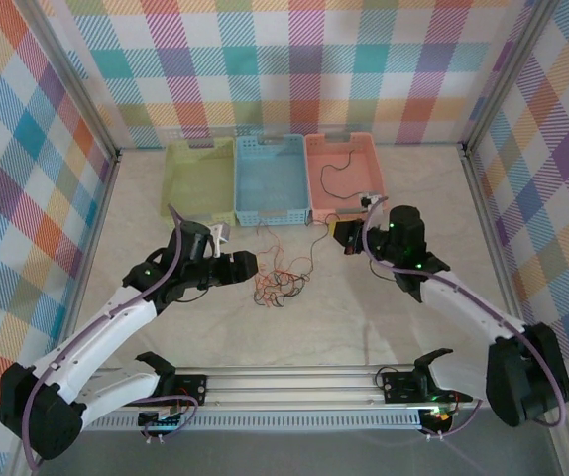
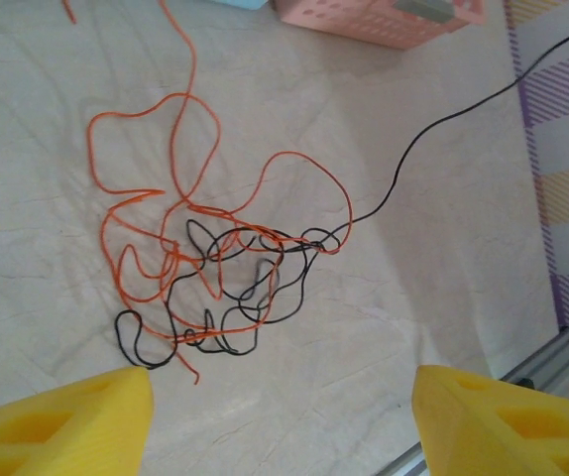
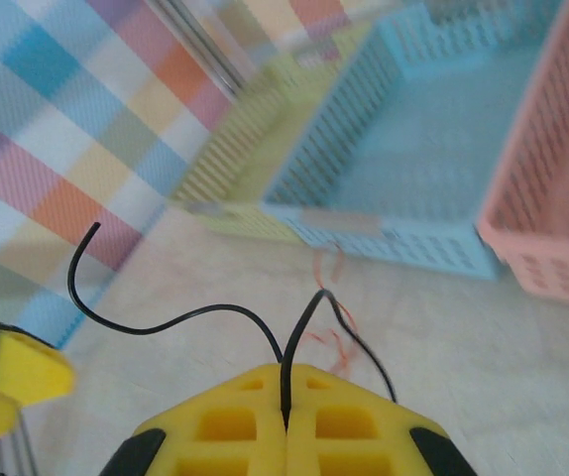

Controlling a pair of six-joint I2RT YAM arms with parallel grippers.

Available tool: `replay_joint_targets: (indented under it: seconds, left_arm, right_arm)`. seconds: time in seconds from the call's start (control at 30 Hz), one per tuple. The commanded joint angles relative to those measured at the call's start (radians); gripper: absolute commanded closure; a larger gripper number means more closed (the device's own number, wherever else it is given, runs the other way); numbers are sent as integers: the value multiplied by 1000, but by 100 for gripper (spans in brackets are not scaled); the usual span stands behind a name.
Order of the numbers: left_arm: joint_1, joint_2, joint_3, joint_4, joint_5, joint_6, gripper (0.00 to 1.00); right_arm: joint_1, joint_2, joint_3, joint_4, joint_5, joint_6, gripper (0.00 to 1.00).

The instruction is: Untangle the cables

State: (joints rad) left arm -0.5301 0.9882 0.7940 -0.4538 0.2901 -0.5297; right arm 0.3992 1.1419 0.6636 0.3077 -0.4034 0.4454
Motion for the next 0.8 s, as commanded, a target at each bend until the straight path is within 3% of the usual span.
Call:
replay_joint_targets:
  seconds: [0.0,0.3,0.5,0.77]
  left_arm:
    - [-8,-22,-2,68,70,32,32]
    - [-48,34,58,306,124,132,34]
    - [-123,192,179,384,114,289,27]
    - [-168,341,190,602,102,423,25]
  right_arm:
    - [9,-65,89,68,-59,65,100]
    - [20,-98,195,72,-98,193,100]
    - [26,-81,213,91,-109,264,100]
    - [29,-82,247,67,-115,343,100]
